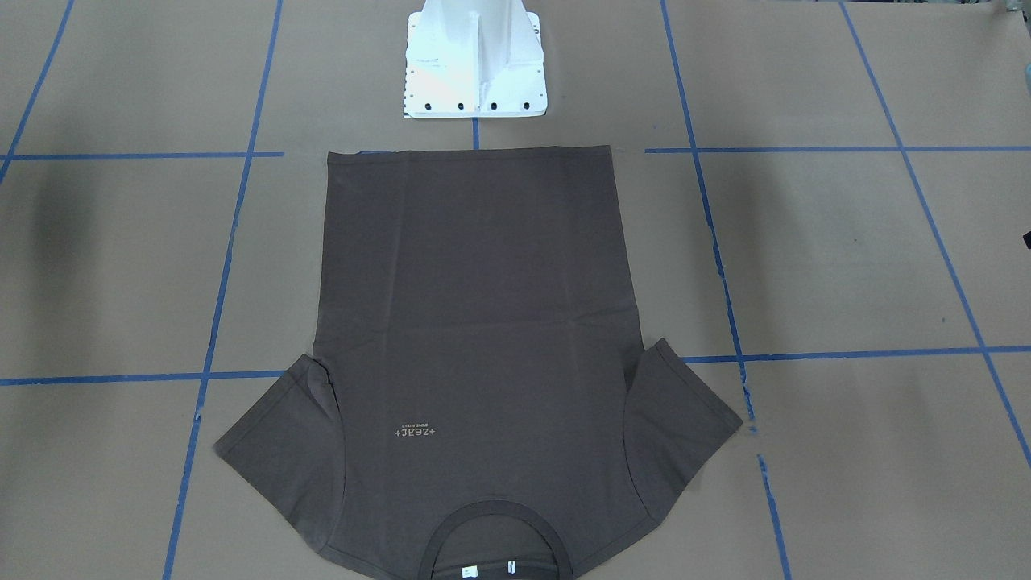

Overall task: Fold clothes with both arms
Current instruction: 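Move the right gripper toward the sleeve nearest it on the brown T-shirt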

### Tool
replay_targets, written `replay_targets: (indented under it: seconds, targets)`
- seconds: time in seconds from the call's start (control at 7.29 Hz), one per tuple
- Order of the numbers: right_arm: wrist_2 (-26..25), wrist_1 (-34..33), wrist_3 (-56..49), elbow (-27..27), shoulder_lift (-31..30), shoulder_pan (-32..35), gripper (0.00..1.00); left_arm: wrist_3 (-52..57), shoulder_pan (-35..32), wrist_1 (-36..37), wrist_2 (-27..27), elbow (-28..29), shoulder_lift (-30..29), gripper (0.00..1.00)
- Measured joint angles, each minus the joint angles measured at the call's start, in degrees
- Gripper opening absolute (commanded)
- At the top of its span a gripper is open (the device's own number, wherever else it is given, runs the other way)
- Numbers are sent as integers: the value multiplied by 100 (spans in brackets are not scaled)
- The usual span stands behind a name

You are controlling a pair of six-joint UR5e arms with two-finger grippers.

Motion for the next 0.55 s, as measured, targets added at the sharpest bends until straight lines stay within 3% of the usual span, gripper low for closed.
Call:
replay_targets:
  seconds: [0.55]
  targets:
    - [-9,3,384,116,374,-695,100,-54,296,-453,-198,-285,-17,100]
